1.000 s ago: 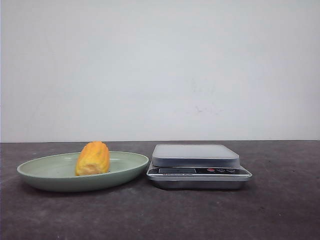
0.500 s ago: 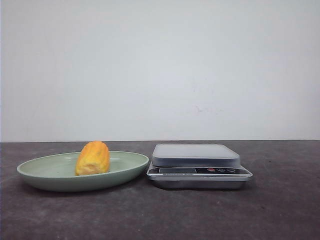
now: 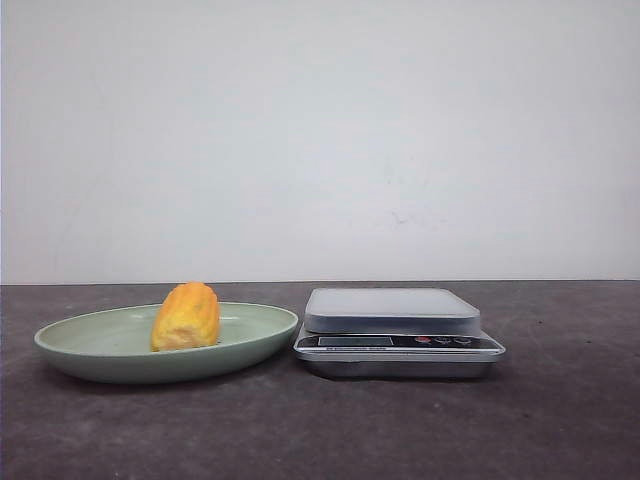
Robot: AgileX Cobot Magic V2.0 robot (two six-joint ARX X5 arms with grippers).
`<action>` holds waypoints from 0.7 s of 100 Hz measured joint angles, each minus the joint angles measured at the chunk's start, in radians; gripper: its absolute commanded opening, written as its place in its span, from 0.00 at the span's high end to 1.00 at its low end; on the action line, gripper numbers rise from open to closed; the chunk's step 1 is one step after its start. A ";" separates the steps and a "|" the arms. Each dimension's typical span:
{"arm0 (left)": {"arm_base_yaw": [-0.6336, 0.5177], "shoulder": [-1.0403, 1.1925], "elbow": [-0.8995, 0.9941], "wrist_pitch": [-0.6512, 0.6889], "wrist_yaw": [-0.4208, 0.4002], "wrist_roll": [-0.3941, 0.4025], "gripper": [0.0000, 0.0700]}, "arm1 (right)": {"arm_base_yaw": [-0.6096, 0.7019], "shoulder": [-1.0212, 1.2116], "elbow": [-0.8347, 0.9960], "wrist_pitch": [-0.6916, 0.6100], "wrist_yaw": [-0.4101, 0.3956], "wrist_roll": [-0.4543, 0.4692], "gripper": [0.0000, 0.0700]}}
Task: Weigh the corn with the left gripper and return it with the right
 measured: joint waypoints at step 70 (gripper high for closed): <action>0.000 0.000 -0.001 0.000 0.000 -0.034 1.00 | 0.001 -0.079 -0.081 0.054 -0.002 0.000 0.98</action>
